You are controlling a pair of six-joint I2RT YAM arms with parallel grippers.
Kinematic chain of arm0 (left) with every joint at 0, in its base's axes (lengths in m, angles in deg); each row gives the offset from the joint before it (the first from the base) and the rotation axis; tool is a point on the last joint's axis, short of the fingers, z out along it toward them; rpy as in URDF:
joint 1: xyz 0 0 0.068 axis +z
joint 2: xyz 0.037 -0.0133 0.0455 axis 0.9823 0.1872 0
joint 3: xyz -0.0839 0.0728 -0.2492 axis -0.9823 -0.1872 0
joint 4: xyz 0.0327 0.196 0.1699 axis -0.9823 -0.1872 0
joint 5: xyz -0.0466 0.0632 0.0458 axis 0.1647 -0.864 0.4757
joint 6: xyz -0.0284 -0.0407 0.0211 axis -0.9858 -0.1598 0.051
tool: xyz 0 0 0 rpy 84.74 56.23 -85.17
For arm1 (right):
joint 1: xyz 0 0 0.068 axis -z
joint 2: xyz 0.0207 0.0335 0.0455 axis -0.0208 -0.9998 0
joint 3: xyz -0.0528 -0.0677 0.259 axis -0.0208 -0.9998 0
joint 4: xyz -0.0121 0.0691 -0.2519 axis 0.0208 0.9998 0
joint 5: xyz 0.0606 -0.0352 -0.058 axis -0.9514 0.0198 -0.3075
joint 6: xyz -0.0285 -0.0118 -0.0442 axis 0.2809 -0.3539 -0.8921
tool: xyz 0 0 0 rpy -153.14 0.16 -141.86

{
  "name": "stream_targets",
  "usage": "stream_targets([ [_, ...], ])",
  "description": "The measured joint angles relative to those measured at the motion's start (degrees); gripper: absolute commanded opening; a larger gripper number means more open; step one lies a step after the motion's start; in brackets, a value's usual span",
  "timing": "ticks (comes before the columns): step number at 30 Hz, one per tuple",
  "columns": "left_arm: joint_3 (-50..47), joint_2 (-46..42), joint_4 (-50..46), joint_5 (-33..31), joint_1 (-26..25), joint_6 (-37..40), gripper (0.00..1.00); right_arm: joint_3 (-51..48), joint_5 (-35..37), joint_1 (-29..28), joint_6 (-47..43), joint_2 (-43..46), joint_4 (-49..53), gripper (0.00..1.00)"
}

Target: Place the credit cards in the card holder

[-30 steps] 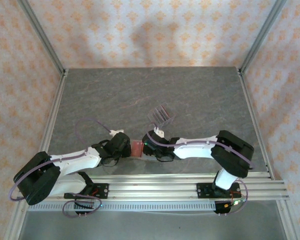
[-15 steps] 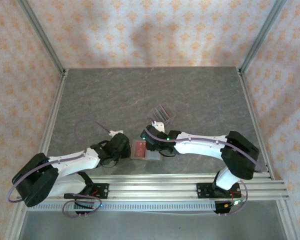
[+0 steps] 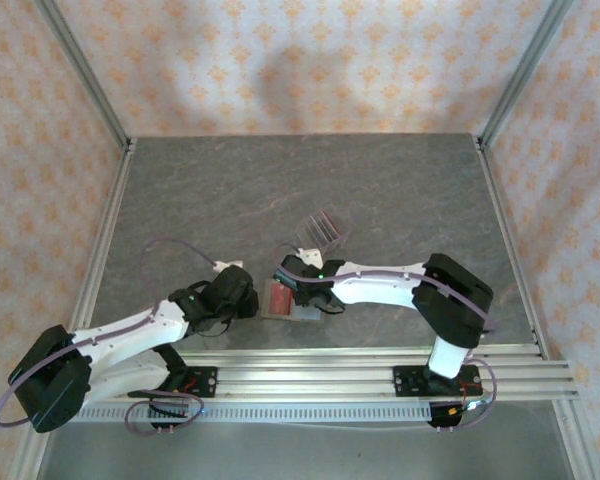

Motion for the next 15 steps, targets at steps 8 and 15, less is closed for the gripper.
stream_targets([
  [8, 1.99, 1.57, -0.09, 0.7, -1.11, 0.96, 0.27, 0.11, -0.02, 0.17, -0.17, -1.53, -0.2, 0.38],
  [15, 2.03, 5.16, 0.39, 1.55, -1.49, 1.14, 0.28, -0.04, -0.61, 0.17, 0.46, -1.6, -1.18, 0.27],
])
